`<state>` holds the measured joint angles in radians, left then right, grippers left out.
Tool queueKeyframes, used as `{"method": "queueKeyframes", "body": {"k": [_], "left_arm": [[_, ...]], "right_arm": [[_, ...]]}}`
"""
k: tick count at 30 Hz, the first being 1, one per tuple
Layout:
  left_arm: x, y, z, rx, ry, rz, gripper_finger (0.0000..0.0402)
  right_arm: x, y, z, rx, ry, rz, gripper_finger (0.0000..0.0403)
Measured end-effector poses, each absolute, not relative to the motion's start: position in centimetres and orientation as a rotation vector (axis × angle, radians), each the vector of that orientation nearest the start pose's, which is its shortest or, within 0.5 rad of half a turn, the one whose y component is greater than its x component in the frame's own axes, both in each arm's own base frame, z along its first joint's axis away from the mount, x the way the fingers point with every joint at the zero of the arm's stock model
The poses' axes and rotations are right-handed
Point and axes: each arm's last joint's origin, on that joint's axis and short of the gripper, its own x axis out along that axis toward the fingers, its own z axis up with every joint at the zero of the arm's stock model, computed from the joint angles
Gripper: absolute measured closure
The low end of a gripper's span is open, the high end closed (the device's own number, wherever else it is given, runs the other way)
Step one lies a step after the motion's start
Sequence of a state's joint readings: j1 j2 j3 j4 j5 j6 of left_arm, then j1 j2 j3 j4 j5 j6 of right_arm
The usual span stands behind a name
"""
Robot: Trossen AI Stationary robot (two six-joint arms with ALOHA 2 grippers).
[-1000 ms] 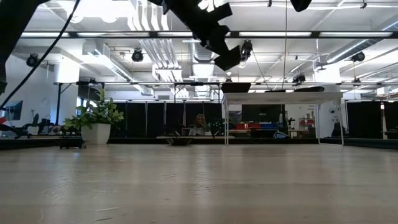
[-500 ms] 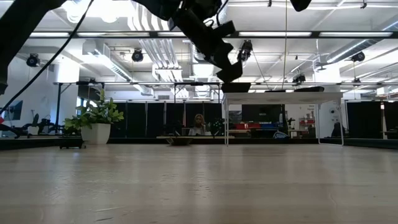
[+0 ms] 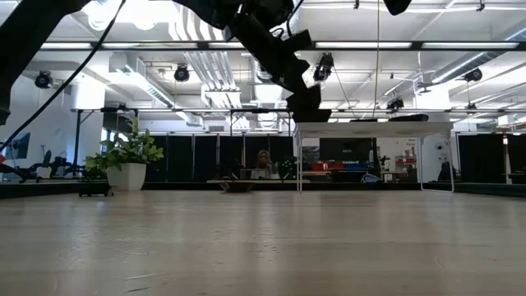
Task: Pick & Place Mini shaped plates
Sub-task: Stack the black distorted square plate on top of the black distorted square plate on the shelf, then stack the black square plate on top of the black square plate on the shelf
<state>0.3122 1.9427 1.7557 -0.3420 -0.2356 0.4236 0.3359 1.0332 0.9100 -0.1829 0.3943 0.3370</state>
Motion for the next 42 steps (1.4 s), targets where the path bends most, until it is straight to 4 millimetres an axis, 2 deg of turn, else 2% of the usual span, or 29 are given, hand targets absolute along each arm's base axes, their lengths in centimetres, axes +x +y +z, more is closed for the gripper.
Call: {"method": "queueKeyframes", "body": {"k": [6,11,14,17,23,29,35,42], "left_arm": [[42.7,14.5,31.5,0.384,0.63,0.415,0.0345],[42.9,14.6,31.9,0.395,0.594,0.46,0.0338],[42.6,14.4,32.5,0.416,0.595,0.496,0.0337],[41.6,13.5,34.0,0.435,0.599,0.521,0.0337],[38.2,9.6,38.1,0.441,0.619,0.544,0.0341],[35.0,4.4,40.3,0.463,0.676,0.569,0.0392],[32.4,0.0,40.4,0.396,0.741,0.599,0.04],[29.5,-3.4,38.7,0.335,0.873,0.71,0.0401]], "right_arm": [[21.7,6.4,33.1,0.225,0.272,-0.105,0.0346],[21.7,6.4,33.1,0.226,0.272,-0.105,0.0346],[21.7,6.4,33.1,0.226,0.272,-0.105,0.0346],[21.6,6.4,33.1,0.225,0.273,-0.105,0.0346],[21.5,6.3,33.2,0.223,0.271,-0.105,0.0346],[21.4,6.3,33.3,0.214,0.272,-0.104,0.0346],[21.4,6.3,33.2,0.205,0.279,-0.104,0.0346],[21.3,6.3,33.1,0.197,0.286,-0.105,0.0346]]}}
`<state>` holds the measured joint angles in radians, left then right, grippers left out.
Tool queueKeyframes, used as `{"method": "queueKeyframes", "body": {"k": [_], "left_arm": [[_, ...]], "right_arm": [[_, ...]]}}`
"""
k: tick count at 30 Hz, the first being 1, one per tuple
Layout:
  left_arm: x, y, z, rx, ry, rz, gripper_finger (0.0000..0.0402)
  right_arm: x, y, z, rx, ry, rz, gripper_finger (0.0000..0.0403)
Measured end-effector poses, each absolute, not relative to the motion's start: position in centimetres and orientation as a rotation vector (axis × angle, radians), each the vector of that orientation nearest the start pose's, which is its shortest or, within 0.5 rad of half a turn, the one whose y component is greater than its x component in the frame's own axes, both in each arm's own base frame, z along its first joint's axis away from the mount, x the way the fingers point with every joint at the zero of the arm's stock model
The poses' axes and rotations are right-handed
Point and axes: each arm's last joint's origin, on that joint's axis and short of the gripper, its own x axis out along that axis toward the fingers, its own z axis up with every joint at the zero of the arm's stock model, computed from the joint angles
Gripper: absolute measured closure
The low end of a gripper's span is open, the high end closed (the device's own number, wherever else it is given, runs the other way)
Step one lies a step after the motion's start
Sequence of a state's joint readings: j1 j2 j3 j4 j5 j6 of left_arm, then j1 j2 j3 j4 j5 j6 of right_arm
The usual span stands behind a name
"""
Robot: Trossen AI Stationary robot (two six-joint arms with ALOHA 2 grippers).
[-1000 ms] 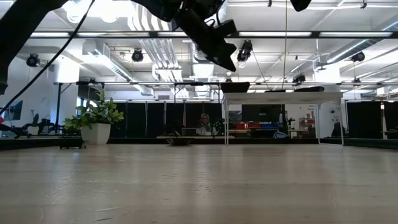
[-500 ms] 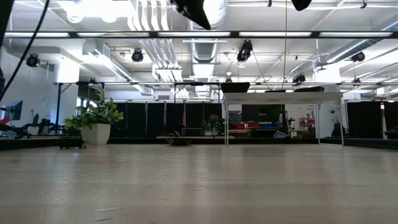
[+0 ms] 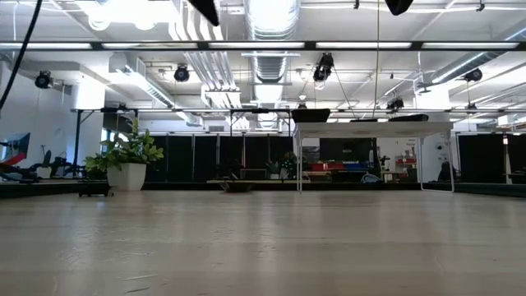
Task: Pick & Place Mini shaped plates
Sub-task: Stack the black square plate on top of the black square plate on the shelf
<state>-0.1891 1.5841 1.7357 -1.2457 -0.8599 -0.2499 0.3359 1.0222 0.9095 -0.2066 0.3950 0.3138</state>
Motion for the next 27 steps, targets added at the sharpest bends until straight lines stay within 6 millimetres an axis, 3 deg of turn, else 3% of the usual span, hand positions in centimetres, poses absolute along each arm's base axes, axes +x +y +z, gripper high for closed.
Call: {"method": "queueKeyframes", "body": {"k": [7,12,19,27], "left_arm": [[26.5,-6.4,36.1,0.287,0.9,0.78,0.0401],[24.4,-7.5,33.7,0.227,0.882,0.8,0.0401],[20.4,-6.1,30.1,0.059,0.857,0.908,0.0401],[17.2,-3.9,26.2,-0.193,0.886,1.067,0.0401]], "right_arm": [[21.5,6.3,32.7,0.193,0.298,-0.108,0.0346],[22.4,5.9,32.0,0.187,0.322,-0.14,0.0346],[24.1,4.9,30.7,0.192,0.374,-0.209,0.0346],[24.3,4.8,30.8,0.201,0.36,-0.21,0.0346]]}}
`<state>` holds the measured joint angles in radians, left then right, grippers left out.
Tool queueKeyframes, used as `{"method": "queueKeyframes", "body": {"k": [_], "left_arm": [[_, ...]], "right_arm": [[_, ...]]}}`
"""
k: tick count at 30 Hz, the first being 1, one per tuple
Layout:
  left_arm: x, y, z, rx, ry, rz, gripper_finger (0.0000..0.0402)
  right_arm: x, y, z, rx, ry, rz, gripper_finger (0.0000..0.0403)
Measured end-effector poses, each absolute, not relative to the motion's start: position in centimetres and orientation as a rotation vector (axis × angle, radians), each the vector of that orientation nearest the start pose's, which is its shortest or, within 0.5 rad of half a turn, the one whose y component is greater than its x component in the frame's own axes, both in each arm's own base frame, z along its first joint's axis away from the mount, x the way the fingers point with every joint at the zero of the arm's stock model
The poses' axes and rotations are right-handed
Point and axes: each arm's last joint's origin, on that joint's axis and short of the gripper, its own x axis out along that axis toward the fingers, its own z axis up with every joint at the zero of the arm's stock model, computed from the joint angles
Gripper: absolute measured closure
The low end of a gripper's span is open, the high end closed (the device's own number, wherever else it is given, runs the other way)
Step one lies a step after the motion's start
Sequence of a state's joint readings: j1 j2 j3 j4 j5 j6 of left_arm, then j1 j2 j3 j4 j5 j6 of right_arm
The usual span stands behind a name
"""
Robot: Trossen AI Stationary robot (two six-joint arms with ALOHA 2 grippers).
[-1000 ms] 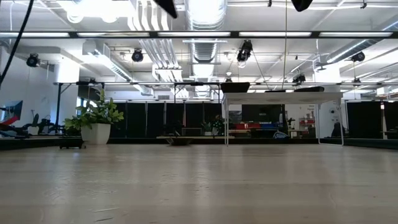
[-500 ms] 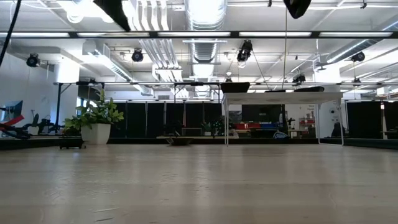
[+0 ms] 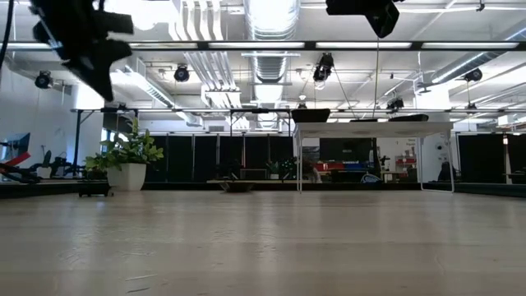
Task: Pick & Place Mini shaped plates
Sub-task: Stack the black square plate on top of the black square plate on the shelf
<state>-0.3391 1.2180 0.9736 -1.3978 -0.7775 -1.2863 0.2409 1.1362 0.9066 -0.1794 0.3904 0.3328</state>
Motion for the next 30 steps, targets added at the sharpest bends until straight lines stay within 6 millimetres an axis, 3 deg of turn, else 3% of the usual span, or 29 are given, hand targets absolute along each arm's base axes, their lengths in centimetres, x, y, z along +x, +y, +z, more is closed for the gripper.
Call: {"method": "queueKeyframes", "body": {"k": [7,17,26,30], "left_arm": [[16.1,-2.8,23.8,-0.295,0.946,1.139,0.0401],[16.8,-0.8,22.2,-0.433,0.967,1.204,0.0397],[17.6,1.4,20.6,-0.544,0.89,1.244,0.0327],[18.1,2.1,19.3,-0.606,0.813,1.232,0.0315]], "right_arm": [[24.3,4.8,30.8,0.199,0.355,-0.211,0.0346],[24.3,4.8,30.9,0.199,0.353,-0.21,0.0346],[24.3,4.9,30.9,0.199,0.354,-0.21,0.0346],[24.3,4.8,30.9,0.198,0.354,-0.21,0.0346]]}}
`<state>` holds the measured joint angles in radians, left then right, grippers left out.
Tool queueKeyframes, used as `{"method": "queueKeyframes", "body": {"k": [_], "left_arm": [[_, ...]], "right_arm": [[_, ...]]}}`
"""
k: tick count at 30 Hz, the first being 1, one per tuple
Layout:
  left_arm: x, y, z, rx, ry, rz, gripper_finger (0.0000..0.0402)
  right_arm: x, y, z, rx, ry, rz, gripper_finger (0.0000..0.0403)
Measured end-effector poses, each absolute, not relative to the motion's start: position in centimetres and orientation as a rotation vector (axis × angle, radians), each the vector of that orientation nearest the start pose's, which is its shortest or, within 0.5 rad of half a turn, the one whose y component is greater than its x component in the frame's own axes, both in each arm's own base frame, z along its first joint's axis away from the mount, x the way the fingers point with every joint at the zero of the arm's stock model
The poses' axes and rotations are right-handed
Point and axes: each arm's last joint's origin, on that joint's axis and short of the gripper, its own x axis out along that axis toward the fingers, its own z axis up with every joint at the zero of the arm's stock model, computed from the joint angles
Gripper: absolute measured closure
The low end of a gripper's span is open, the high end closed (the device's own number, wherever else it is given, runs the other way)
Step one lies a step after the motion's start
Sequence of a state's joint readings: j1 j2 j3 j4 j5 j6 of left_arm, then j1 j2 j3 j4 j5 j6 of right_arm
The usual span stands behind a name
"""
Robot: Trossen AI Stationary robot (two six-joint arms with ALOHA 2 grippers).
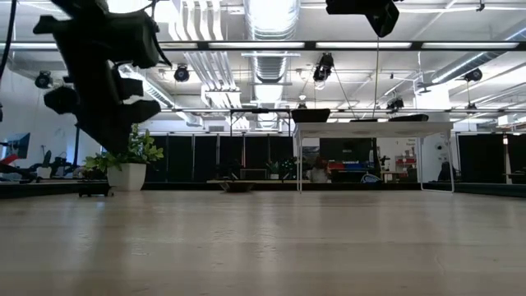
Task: Pick & Place Mini shaped plates
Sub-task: Stack the black square plate on top of the black square plate on the shelf
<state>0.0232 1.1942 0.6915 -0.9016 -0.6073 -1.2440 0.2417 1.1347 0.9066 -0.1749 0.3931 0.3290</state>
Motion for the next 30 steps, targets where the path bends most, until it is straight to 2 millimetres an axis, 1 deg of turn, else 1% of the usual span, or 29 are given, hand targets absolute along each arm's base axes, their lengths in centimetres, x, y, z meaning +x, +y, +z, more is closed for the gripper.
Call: {"method": "queueKeyframes", "body": {"k": [3,6,10,14,23,30], "left_arm": [[18.1,2.4,18.2,-0.62,0.776,1.227,0.0314],[17.7,2.8,17.1,-0.643,0.76,1.256,0.0314],[17.0,3.2,15.9,-0.664,0.755,1.298,0.0314],[16.8,3.4,14.9,-0.686,0.718,1.291,0.0314],[16.2,3.8,13.8,-0.706,0.698,1.318,0.0314],[16.1,4.2,13.5,-0.727,0.674,1.33,0.0314]], "right_arm": [[24.3,4.9,30.9,0.198,0.354,-0.21,0.0346],[24.3,4.8,30.9,0.198,0.355,-0.21,0.0346],[24.3,4.8,30.9,0.194,0.355,-0.21,0.0346],[24.3,4.8,30.9,0.179,0.357,-0.207,0.0346],[24.3,4.8,30.9,0.18,0.357,-0.207,0.0346],[24.3,4.8,30.9,0.183,0.356,-0.208,0.0346]]}}
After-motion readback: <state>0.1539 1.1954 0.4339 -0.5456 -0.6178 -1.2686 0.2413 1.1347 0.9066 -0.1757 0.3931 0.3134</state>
